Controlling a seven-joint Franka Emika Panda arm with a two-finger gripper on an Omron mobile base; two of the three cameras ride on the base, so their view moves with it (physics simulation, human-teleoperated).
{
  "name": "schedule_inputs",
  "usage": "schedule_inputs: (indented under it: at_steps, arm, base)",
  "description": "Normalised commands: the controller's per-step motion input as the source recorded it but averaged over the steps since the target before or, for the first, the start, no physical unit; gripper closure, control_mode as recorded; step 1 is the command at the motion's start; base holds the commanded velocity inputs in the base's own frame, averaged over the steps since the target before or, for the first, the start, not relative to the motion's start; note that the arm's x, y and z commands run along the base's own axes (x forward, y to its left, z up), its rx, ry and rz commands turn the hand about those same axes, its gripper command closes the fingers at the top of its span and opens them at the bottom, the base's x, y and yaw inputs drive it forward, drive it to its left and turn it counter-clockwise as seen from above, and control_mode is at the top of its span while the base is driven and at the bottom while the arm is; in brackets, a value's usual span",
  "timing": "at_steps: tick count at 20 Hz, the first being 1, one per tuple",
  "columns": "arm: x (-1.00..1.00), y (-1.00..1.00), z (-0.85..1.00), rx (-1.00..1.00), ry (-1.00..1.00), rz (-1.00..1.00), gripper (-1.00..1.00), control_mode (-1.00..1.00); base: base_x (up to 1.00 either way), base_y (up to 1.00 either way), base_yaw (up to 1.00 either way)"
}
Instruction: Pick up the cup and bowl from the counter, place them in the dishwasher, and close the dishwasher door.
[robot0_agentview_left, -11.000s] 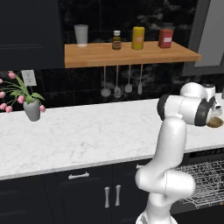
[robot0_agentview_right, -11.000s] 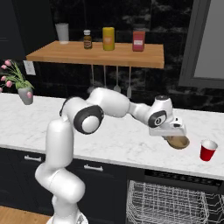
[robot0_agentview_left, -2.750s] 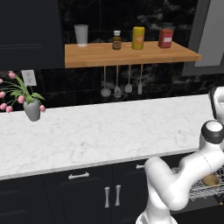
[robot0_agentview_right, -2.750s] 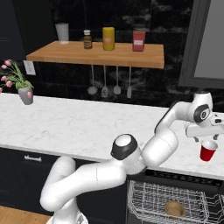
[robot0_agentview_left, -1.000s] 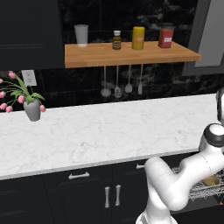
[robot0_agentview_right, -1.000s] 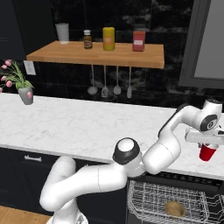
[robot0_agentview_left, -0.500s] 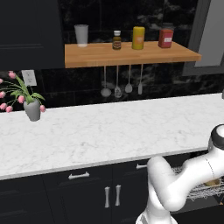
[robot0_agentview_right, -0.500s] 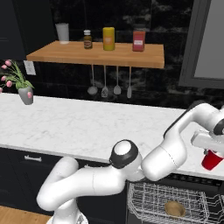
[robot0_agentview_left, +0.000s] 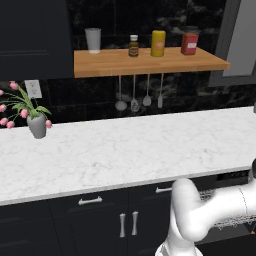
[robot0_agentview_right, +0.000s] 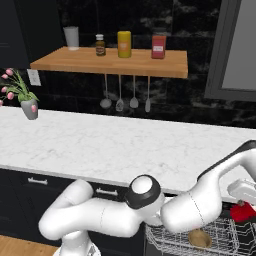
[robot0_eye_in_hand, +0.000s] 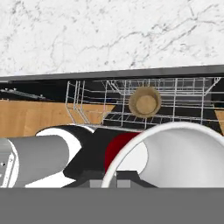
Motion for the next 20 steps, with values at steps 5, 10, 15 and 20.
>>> schedule_inputs:
  at_steps: [5, 10, 15, 20]
  arm:
    - [-0.87, 0.93, -0.65, -0.07, -0.06, 0.08, 1.00, -1.00]
    - [-0.36, 0.78, -0.70, -0.07, -0.02, 0.02, 1.00, -1.00]
    - [0.00, 0.72, -0.54, -0.04, 0.00, 0.00, 1.00, -1.00]
    - [0.28, 0.07, -0.32, 0.07, -0.08, -0.14, 1.00, -1.00]
  base:
    - [0.00, 0.00, 0.00]
    - [0.00, 0.00, 0.00]
    - [0.00, 0.00, 0.00]
    - [0.00, 0.00, 0.00]
